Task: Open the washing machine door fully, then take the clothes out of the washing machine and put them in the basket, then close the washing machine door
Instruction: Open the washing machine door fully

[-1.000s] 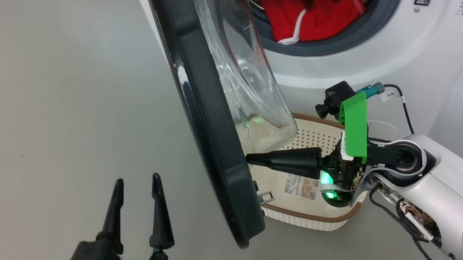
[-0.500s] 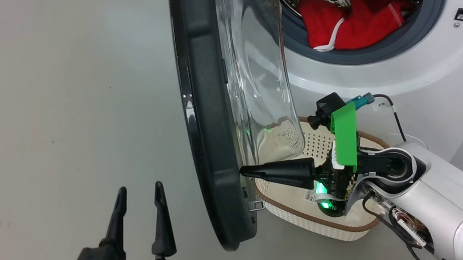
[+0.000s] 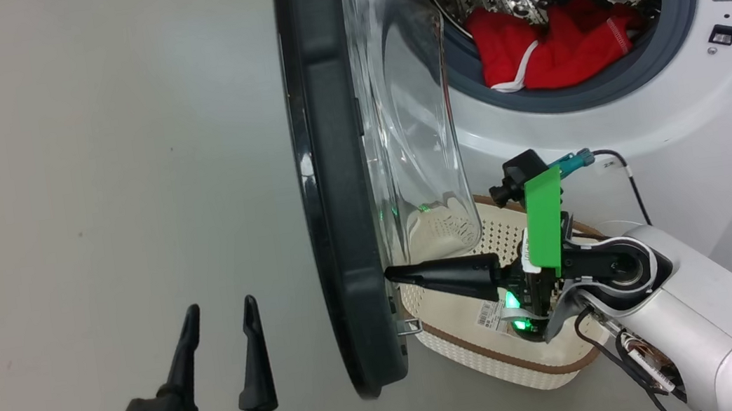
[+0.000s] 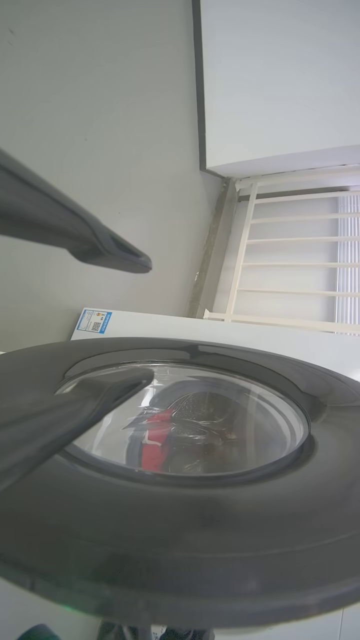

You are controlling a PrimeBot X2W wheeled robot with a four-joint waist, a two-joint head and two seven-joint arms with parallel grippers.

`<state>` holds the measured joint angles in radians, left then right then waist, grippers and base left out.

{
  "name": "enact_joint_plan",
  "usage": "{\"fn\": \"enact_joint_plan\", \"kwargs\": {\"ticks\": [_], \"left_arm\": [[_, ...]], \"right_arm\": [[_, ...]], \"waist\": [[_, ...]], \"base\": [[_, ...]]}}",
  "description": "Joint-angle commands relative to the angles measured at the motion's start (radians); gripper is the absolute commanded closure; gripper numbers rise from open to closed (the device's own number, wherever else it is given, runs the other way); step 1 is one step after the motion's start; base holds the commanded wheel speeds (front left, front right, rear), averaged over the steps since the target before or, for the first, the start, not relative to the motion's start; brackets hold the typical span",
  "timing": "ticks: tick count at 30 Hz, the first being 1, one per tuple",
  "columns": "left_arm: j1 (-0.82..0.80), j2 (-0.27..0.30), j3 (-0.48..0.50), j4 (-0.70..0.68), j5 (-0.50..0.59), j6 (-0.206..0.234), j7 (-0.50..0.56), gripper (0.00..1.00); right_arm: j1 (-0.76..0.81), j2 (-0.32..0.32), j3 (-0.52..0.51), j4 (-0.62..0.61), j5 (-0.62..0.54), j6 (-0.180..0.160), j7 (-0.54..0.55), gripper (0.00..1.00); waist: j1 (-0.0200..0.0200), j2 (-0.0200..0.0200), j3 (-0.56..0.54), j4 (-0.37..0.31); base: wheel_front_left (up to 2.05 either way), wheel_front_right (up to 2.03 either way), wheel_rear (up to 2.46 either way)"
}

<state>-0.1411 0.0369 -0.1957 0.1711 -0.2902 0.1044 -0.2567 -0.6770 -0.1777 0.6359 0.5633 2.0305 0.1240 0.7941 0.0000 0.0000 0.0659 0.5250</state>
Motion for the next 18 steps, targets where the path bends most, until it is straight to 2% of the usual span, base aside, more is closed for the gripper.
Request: {"fn": "enact_joint_plan", "kwargs": {"ticks": [1, 2, 4, 6, 8, 12, 18], "left_arm": [[-0.012, 0.013, 0.032, -0.017, 0.009, -0.007, -0.005, 0.0], [-0.012, 0.013, 0.031, -0.013, 0.01, -0.01, -0.005, 0.0], [-0.015, 0.013, 0.028, -0.005, 0.011, -0.016, -0.005, 0.0], [-0.018, 0.013, 0.023, 0.006, 0.012, -0.028, -0.005, 0.0], [-0.019, 0.014, 0.029, 0.011, 0.014, -0.029, -0.005, 0.0], [-0.025, 0.014, 0.036, 0.01, 0.016, -0.03, -0.005, 0.0], [-0.031, 0.014, 0.046, 0.005, 0.009, -0.031, -0.005, 0.0]], "right_arm": [[0.009, 0.008, 0.003, -0.028, -0.024, 0.007, -0.021, 1.0], [0.014, 0.004, -0.004, -0.033, -0.032, 0.007, -0.032, 1.0], [0.023, -0.008, -0.014, -0.044, -0.061, 0.007, -0.062, 0.38], [0.035, -0.021, -0.02, -0.059, -0.095, 0.007, -0.09, 0.0], [0.037, -0.042, -0.014, -0.08, -0.153, 0.007, -0.121, 0.0], [0.035, -0.108, 0.039, -0.137, -0.36, 0.007, -0.217, 0.0], [0.043, -0.177, 0.106, -0.205, -0.584, 0.007, -0.354, 0.0]], "waist": [[0.0, 0.0, -0.007, -0.004], [0.0, 0.0, -0.01, -0.006], [0.0, 0.0, -0.017, -0.009], [0.0, 0.0, -0.024, -0.014], [0.0, 0.0, -0.023, -0.026], [0.0, 0.0, -0.014, -0.048], [0.0, 0.0, -0.001, -0.078]], "base": [[0.0, 0.0, 0.0], [0.0, 0.0, 0.0], [0.0, 0.0, 0.0], [0.0, 0.0, 0.0], [0.0, 0.0, 0.0], [0.0, 0.0, 0.0], [0.0, 0.0, 0.0]]}}
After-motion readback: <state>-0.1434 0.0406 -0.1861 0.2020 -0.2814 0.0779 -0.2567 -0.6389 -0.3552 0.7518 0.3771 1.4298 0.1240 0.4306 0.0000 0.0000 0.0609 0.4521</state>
